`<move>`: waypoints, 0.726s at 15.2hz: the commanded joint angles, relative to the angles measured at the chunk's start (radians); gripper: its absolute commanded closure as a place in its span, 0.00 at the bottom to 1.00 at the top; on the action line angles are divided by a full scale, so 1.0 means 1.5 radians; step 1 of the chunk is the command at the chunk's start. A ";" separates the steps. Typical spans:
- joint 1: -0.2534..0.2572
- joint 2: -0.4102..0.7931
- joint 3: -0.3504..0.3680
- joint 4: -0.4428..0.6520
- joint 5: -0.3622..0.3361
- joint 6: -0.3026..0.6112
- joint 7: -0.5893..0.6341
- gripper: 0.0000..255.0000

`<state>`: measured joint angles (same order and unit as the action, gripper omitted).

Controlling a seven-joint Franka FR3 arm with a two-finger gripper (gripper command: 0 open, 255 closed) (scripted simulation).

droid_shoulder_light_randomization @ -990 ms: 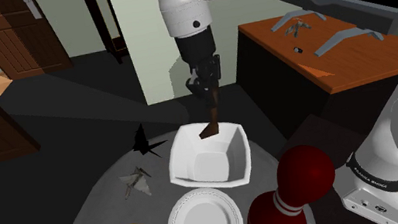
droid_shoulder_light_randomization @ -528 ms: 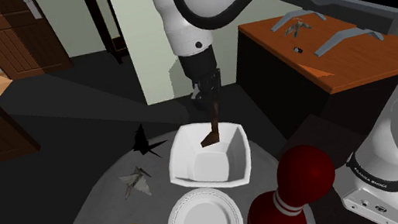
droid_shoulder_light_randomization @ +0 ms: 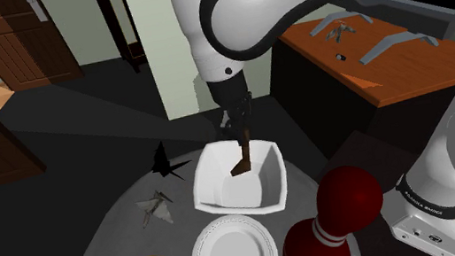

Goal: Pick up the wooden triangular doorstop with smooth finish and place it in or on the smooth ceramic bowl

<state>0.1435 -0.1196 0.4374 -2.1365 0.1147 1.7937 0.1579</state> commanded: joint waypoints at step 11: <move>0.000 0.000 0.000 -0.002 0.000 0.002 0.000 0.00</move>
<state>0.1438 -0.1193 0.4379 -2.1394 0.1149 1.7975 0.1583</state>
